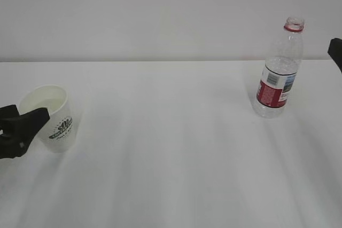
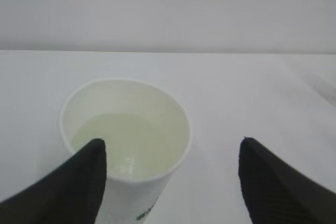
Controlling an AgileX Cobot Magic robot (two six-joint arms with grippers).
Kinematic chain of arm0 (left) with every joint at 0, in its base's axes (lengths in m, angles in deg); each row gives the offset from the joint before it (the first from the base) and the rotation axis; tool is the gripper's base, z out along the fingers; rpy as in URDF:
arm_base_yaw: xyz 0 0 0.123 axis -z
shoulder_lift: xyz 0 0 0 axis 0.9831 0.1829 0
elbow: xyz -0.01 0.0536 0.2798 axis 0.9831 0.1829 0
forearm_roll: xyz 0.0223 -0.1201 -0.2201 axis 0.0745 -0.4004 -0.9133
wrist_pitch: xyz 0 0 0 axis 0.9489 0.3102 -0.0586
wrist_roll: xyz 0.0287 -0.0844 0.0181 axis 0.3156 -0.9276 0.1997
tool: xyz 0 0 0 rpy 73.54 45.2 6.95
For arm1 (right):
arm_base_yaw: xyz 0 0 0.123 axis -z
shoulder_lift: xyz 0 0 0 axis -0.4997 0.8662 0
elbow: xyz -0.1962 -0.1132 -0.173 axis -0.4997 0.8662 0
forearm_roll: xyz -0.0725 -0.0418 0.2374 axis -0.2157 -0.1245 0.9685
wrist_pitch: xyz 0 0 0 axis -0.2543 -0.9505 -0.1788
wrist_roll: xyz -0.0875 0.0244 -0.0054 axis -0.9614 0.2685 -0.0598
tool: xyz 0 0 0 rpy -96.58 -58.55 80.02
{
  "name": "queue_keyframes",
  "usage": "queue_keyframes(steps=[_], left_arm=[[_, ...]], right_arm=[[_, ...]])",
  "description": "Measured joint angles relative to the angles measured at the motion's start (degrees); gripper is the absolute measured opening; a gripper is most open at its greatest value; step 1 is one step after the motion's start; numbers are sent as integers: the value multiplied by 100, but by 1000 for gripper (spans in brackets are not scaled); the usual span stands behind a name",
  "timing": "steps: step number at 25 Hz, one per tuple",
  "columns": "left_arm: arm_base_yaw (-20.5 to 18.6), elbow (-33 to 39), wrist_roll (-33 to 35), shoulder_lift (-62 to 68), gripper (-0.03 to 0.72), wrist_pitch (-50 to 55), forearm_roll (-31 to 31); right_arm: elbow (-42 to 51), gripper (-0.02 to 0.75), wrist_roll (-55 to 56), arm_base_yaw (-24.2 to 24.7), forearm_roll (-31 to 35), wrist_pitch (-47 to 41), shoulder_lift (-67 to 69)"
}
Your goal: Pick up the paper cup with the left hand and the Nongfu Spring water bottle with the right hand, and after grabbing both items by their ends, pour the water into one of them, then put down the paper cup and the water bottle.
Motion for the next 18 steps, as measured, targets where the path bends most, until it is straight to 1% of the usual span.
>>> queue_keyframes(steps=[10,14,18], left_arm=[[0,14,-222,-999,568,0,72],[0,37,-507,-1192,568,0,51],[0,37,-919,-1225,568,0,30]], right_arm=[[0,588,25,0,227,-685,-804],[0,589,25,0,266,-951,-1143],[-223,589,25,0,277,-1541,-1369]])
